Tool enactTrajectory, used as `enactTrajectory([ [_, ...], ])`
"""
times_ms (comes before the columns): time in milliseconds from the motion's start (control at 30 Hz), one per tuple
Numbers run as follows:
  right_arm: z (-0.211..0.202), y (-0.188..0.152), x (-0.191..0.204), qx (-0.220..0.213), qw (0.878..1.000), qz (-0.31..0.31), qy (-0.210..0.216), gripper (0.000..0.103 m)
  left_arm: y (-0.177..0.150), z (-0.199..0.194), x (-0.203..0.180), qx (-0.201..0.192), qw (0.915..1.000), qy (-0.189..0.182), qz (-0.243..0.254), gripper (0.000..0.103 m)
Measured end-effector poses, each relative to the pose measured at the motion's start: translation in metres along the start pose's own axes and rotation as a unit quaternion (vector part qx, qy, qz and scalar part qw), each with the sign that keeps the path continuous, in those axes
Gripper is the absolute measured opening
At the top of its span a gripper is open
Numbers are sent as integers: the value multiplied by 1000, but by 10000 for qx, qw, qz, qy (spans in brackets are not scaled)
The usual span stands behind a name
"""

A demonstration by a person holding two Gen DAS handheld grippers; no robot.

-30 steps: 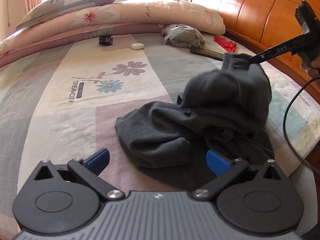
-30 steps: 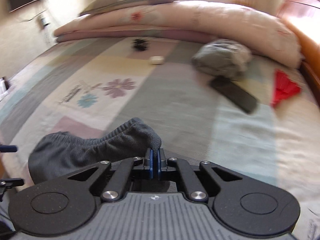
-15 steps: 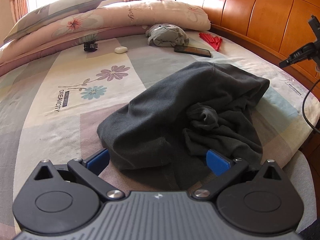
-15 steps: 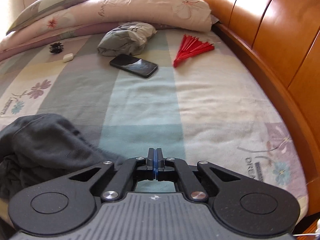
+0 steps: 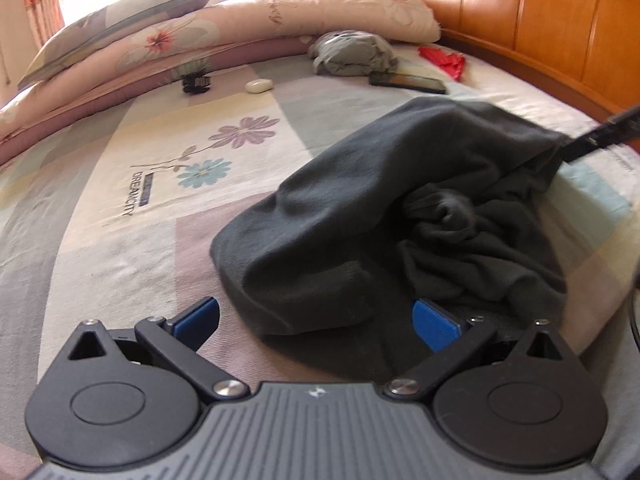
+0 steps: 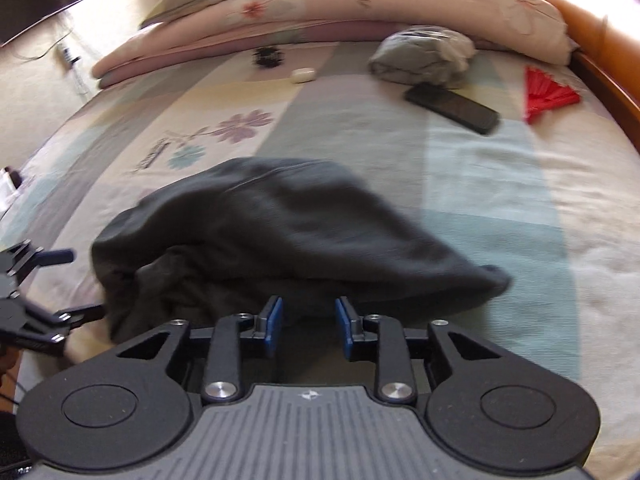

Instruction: Fold clothes

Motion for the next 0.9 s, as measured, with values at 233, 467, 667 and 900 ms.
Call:
enactTrajectory([
  [233,5,14,14,-205,9995,91,225,49,4,15,2,5,9998,174,74,102],
  [467,1,69,-2,-721,9962,-358,-317,51,28,1,-5,-116,9993,-293,221,102],
  [667,49,90,-45,-411,9970,30,-656,51,80,-3,-10,-417,9968,-594,336,102],
  [900,87,79,-38,-184,9992,6,-357,51,117,36,-33,-460,9918,-997,656,102],
])
Point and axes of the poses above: each gripper's, at about its wrist camera, not at the fingertips, and z roughly the way its jaws point, x to its left, y to its top, the point moved 9 cm from there along z, roughly the way its jaws point, and after that the axes turned 14 degrees about -z, right-handed, at the moved point
